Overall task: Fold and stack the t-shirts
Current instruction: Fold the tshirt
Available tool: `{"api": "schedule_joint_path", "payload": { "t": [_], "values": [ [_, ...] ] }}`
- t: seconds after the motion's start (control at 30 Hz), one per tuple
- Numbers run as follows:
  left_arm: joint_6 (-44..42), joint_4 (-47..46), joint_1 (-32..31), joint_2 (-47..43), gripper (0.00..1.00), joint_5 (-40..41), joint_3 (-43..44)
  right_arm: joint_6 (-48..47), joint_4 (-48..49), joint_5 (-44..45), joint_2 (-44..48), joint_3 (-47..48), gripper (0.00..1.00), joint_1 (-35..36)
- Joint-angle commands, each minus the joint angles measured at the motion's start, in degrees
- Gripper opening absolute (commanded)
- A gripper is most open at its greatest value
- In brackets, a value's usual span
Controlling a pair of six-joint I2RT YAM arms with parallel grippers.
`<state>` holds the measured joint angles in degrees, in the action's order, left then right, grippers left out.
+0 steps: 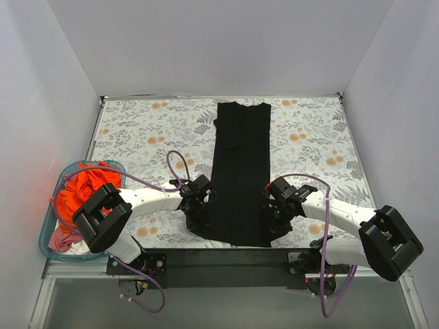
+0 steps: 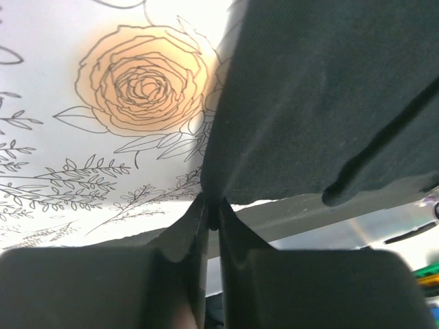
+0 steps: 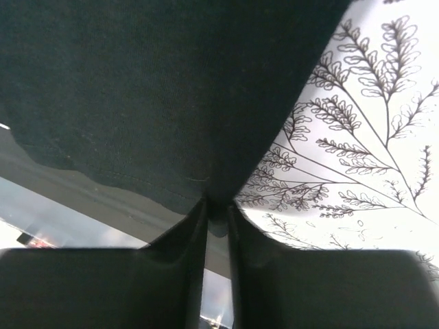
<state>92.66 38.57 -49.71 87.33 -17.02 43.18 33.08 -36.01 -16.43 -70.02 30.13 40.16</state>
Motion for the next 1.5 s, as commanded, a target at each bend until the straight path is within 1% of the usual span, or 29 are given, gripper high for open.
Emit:
{"api": "schedule_joint_path", "payload": {
  "t": [0.0,0.03,0.17,0.23,0.3,0.4,0.5,0.53,0.6,0.63,0.7,0.73,0.77,0.8,0.87,0.9,1.1,1.23,1.33,1.47],
  "values": [
    [0.2,1.2,-0.5,-0.2,0.00,0.6,1.2,-0.9,-0.6,0.4,-0.6,-0.6,0.08,0.5],
    [0.2,1.5,-0.6,-0.4,0.00,0.5,1.3,-1.2,-0.6,0.0,-0.4,-0.5,0.02,0.5],
    [0.9,3.6,-2.9,-2.9,0.00,-0.1,1.3,-1.9,-2.7,-2.6,2.2,-0.7,0.01,0.8],
    [2.3,4.7,-5.0,-5.5,0.00,-0.3,1.6,-2.8,-3.6,-5.1,3.6,-1.1,0.01,0.9],
    [3.8,4.8,-5.7,-7.2,0.00,-0.7,1.4,-3.2,-4.6,-5.9,4.7,-1.1,0.01,0.9],
    [4.5,4.8,-5.6,-10.1,0.00,1.5,3.0,-3.5,-5.5,-3.0,6.6,0.8,0.01,0.4],
    [3.0,5.6,-2.4,-9.0,0.00,4.6,6.3,-6.1,-6.7,0.2,4.9,6.3,0.01,-2.4],
    [1.2,5.8,-0.1,-7.7,0.00,5.3,9.3,-7.9,-7.0,1.5,3.5,7.8,0.01,-4.5],
    [-0.5,5.6,2.7,-6.3,0.00,7.4,12.4,-10.0,-7.1,4.4,2.0,13.1,0.01,-7.1],
    [-2.4,5.0,5.9,-5.6,0.00,7.8,15.2,-12.0,-7.1,4.8,0.5,14.9,0.01,-10.2],
    [-4.1,4.4,9.9,-2.5,0.00,9.4,18.8,-14.4,-7.1,6.4,-1.4,20.7,0.01,-13.4],
    [-5.7,4.8,10.9,-1.2,0.00,9.8,23.0,-15.6,-7.1,7.4,-3.8,22.8,0.01,-15.7],
    [-6.4,5.2,11.8,1.8,0.00,10.2,25.3,-18.1,-7.3,8.3,-5.1,27.5,0.01,-16.5],
    [-7.2,5.4,13.1,3.1,0.00,11.6,27.4,-19.2,-7.3,9.4,-6.3,29.5,0.01,-17.2],
    [-9.2,5.6,14.0,6.1,0.00,13.1,33.3,-21.2,-7.1,10.3,-10.0,33.4,0.01,-19.4],
    [-9.9,5.6,14.8,9.1,0.00,13.7,35.5,-22.1,-7.1,10.3,-11.4,36.7,0.01,-20.0],
    [-14.1,2.8,18.0,18.6,0.00,18.7,45.6,-25.3,-5.9,10.2,-22.6,48.3,0.01,-23.9],
    [-16.2,1.6,19.1,22.6,0.00,20.5,50.6,-26.8,-4.6,8.9,-26.6,53.0,0.01,-25.2],
    [-17.7,0.0,19.7,24.1,0.00,21.9,53.3,-28.1,-2.8,7.4,-28.9,54.7,0.01,-25.6],
    [-19.2,-3.0,20.2,27.0,0.00,22.8,54.6,-28.2,-0.2,6.8,-32.3,56.0,0.01,-26.4]
  ]
}}
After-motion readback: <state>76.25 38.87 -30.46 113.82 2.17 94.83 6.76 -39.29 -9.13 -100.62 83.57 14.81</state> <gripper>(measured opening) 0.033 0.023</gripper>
